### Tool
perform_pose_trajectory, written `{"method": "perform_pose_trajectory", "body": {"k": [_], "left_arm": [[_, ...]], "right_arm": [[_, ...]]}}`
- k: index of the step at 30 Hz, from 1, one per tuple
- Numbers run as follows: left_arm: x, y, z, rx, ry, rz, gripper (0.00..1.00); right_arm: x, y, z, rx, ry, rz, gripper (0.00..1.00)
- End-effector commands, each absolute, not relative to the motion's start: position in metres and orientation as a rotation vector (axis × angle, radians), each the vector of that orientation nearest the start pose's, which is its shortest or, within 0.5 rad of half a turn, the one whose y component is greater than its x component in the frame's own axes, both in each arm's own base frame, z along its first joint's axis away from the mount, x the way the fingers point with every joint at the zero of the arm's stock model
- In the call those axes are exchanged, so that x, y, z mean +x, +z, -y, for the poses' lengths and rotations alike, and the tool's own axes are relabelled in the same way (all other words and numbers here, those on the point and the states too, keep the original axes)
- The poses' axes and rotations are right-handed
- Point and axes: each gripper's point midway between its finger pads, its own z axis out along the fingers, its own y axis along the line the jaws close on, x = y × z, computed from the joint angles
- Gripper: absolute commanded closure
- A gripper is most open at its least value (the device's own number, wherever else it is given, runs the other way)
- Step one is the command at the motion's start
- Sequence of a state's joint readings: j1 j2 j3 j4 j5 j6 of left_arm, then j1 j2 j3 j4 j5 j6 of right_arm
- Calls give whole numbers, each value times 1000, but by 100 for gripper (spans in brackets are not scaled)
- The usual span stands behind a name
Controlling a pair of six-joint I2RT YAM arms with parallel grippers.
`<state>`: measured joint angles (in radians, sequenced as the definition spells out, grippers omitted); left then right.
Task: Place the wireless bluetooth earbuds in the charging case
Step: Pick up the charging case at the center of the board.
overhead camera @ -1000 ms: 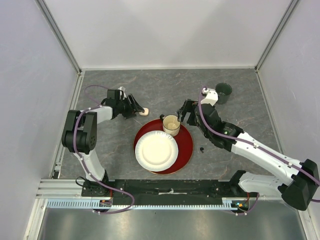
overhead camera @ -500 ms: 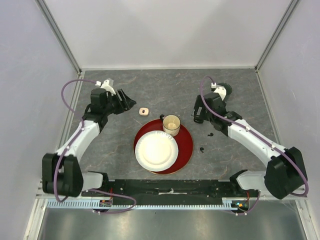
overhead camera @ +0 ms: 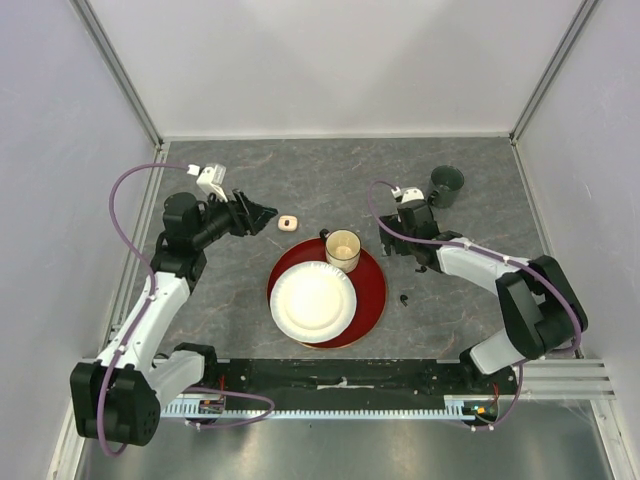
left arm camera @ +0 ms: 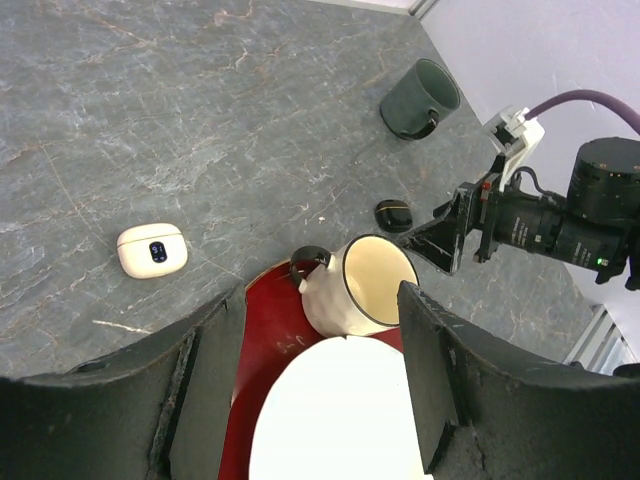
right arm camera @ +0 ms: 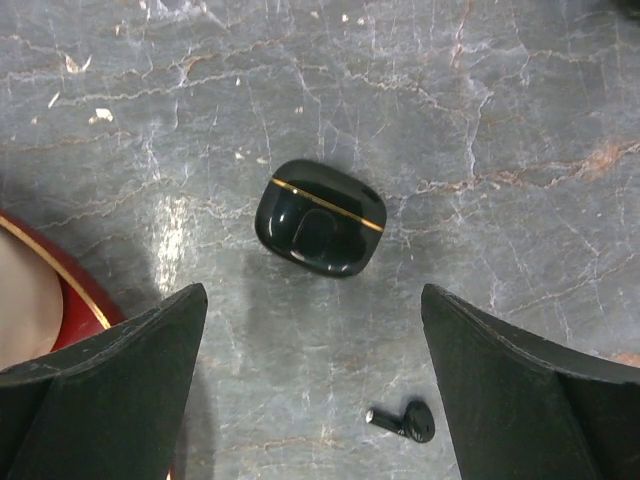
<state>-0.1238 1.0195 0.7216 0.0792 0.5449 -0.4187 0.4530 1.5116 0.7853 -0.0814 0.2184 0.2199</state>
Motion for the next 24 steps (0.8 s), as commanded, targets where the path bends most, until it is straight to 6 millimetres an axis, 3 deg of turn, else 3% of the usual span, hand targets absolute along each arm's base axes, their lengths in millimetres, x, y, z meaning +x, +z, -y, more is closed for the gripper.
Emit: {"method": "perform_pose_trajectory", "body": {"k": [1, 5, 9, 15, 24], "left_arm": [[316, 248, 150, 224, -871, -1780, 31], [316, 246, 150, 226, -873, -1780, 31], [315, 244, 150, 223, -874, -1783, 31], [313, 241, 149, 220, -870, -1792, 32], [313, 237, 148, 205, -864, -1803, 32]], "right_arm": [[372, 68, -136, -161, 69, -2233, 5], [383, 65, -134, -78, 81, -2247, 7], [388, 46, -131, 20, 94, -2317, 17], [391, 36, -145, 66, 192, -2353, 25], [384, 30, -166, 189, 369, -2368, 28]]}}
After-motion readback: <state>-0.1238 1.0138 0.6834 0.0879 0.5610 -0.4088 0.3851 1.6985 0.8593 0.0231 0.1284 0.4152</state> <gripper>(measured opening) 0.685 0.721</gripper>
